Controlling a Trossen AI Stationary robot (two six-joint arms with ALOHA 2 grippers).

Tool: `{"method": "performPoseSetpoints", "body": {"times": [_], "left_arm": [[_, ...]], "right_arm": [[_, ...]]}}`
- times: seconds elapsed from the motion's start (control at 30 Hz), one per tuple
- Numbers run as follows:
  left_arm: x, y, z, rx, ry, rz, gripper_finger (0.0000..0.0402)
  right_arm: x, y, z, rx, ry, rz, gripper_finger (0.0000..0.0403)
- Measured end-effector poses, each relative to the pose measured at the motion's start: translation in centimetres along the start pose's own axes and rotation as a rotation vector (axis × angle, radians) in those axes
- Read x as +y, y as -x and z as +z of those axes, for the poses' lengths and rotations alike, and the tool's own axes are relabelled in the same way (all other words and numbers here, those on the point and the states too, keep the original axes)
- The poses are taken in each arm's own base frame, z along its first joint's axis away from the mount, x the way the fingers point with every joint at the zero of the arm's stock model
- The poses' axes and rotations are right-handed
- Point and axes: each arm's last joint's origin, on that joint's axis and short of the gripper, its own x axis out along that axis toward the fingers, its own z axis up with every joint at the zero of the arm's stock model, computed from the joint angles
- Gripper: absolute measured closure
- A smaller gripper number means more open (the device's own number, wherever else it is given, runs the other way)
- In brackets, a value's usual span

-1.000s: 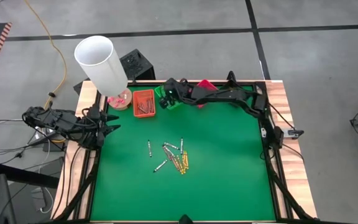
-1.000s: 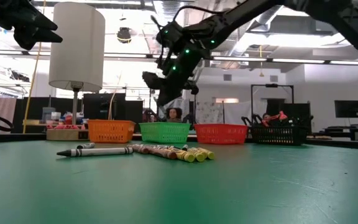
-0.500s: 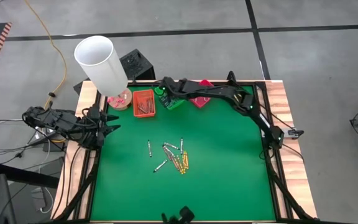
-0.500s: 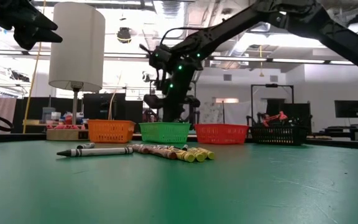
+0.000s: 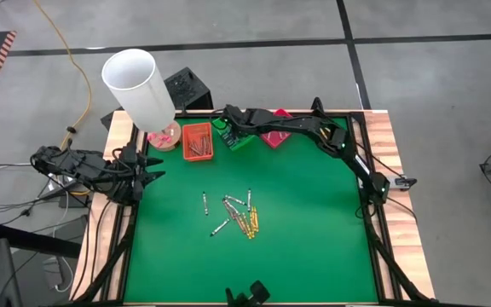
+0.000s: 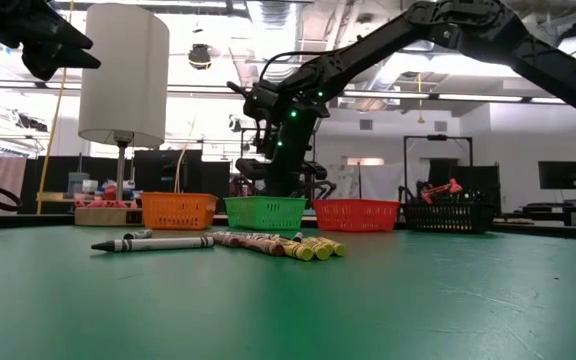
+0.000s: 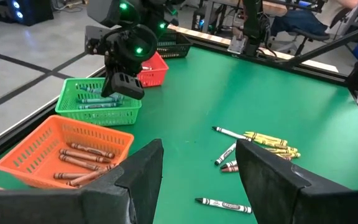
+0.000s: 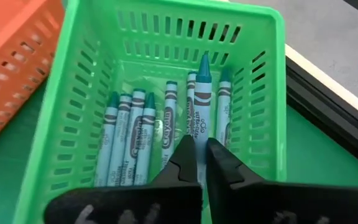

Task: Sort crayons
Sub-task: Put the blue/green crayon into the green bin, then put the black crayon into the red bin

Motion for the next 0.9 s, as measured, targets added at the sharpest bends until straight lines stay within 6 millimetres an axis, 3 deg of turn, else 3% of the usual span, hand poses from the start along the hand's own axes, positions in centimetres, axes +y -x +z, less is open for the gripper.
{"method": "performPoseSetpoints", "body": {"times": [0.23, 0.5, 0.73, 0.9], "left_arm": [[0.0, 0.0, 0.0, 0.000, 0.000, 0.001, 0.0210], [0.0, 0.0, 0.0, 0.000, 0.000, 0.001, 0.0210], [0.0, 0.0, 0.0, 0.000, 0.000, 0.002, 0.0210], [0.0, 0.0, 0.0, 0.000, 0.001, 0.001, 0.0210]], "right_arm": [[0.0, 0.0, 0.0, 0.002, 0.001, 0.002, 0.0347], [0.0, 0.4, 0.1, 0.034, 0.080, 0.030, 0.0336], [1.7, 6.7, 2.6, 0.053, 0.274, 0.099, 0.0336], [4.7, 12.1, 2.0, 0.054, 0.437, 0.174, 0.0336]]}}
